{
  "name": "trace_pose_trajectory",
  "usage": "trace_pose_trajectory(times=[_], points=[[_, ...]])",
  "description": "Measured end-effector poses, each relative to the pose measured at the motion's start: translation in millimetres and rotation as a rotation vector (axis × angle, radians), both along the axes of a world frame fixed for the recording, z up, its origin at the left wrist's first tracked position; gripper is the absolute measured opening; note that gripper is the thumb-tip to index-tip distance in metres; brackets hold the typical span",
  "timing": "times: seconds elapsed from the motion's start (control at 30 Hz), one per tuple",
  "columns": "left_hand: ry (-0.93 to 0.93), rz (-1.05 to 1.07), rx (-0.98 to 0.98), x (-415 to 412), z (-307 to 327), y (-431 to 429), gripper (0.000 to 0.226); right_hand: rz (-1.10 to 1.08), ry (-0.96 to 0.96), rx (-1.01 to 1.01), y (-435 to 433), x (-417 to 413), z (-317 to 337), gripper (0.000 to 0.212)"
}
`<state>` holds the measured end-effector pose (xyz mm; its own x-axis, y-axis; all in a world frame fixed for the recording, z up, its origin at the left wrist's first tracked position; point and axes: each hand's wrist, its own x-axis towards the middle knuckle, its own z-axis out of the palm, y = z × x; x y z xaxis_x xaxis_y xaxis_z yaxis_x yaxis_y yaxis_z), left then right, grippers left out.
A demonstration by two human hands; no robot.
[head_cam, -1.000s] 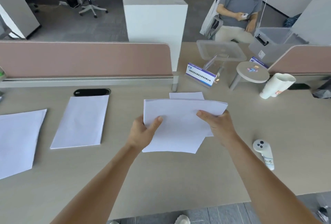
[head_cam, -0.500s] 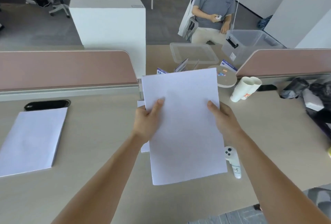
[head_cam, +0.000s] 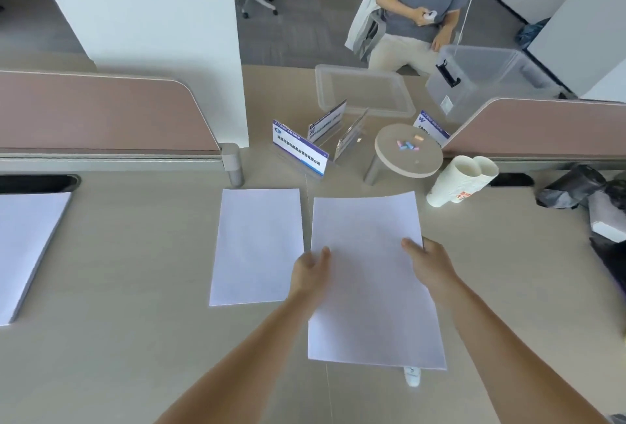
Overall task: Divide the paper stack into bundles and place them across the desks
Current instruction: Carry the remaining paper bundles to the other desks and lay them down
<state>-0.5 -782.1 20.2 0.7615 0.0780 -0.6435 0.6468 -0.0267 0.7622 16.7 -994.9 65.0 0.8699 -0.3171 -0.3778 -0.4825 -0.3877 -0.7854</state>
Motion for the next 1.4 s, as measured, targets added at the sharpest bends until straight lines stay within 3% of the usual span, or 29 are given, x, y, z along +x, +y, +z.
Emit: trace_pose_trajectory(times=[0.17,0.5,0.87,1.17,1.4], points=[[0.042,-0.060,0.276,39,-14,-32,0.039,0.034,0.112,0.055,-27,49,-25,0.040],[0.113,-0.070,0.512,113,-57,-67,0.046,0.075,0.269,0.034,-49,137,-86,0.032],[0.165,-0.089,0.540,123,-83,-89,0.060,0.098,0.259,-0.033,-45,160,-138,0.024],[0.182,-0.001,0.473,124,-80,-85,0.062,0.239,0.359,-0.171,-48,156,-134,0.074],[0.321,0.000,0.532,132,-79,-86,0.061,0.265,0.455,-0.200,-60,162,-145,0.079]])
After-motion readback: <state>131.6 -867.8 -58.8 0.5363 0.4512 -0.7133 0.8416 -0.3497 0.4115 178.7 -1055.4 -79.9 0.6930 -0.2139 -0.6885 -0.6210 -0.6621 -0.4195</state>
